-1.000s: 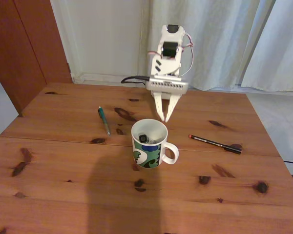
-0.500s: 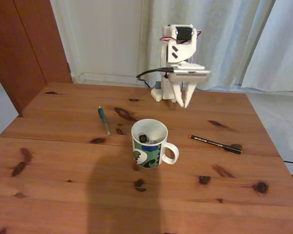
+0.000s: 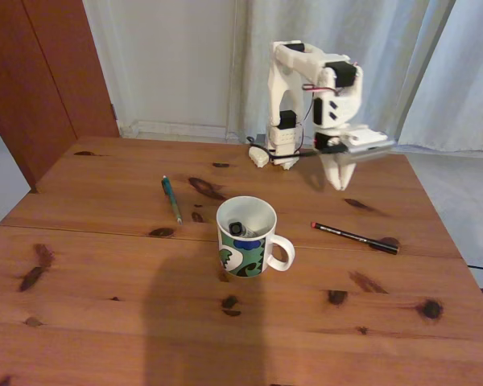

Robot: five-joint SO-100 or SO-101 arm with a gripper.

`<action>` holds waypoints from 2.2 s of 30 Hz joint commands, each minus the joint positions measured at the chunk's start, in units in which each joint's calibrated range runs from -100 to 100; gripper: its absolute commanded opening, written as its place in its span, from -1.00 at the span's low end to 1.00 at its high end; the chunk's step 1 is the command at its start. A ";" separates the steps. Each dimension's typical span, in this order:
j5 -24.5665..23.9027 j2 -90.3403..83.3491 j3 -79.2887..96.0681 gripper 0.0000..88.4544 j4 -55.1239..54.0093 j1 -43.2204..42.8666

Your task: Clean up the desk and place the pens and markers into the cup

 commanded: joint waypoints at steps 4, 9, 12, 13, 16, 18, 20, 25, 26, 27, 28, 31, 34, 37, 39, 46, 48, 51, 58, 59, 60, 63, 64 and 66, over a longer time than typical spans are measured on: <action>0.34 9.11 -11.36 -0.98 0.04 -3.28; 1.86 15.56 -16.50 -0.98 0.04 -4.16; 4.64 17.79 -17.13 -0.98 0.04 -4.33; 5.48 18.29 -17.13 -0.98 0.04 -4.33; 7.41 19.45 -17.04 -0.98 0.04 -4.24; 8.67 20.19 -17.22 -0.98 0.04 -4.00; 10.09 21.02 -17.31 -0.98 0.04 -3.52; 11.45 22.76 -17.31 -0.98 0.04 -2.56; 11.45 23.17 -17.31 -0.98 0.04 -2.40; 11.45 23.50 -17.31 -0.98 0.04 -2.31; 11.45 23.92 -17.40 -0.98 -0.13 -2.31; 11.45 25.24 -17.31 -0.97 -3.22 -2.15; 11.45 26.57 -16.68 -0.97 -5.89 -1.59; 11.45 27.15 -16.59 -0.97 -6.15 -1.19; 11.45 27.31 -16.50 -0.97 -6.15 -1.19; 11.50 27.39 -16.41 -0.96 -5.98 -1.35; 11.50 27.39 -16.41 -0.95 -6.06 -1.35; 11.50 27.39 -16.41 -0.81 -6.06 -1.51; 11.45 27.56 -16.32 -0.64 -5.63 -1.67; 11.45 27.72 -16.14 -0.64 -5.55 -1.67; 11.45 28.06 -15.42 -0.64 -5.55 -1.67; 11.45 28.22 -12.71 -0.64 -6.15 -1.75; 11.45 28.22 -12.26 -0.64 -6.15 -1.75; 11.45 28.22 -11.90 -0.64 -6.15 -1.75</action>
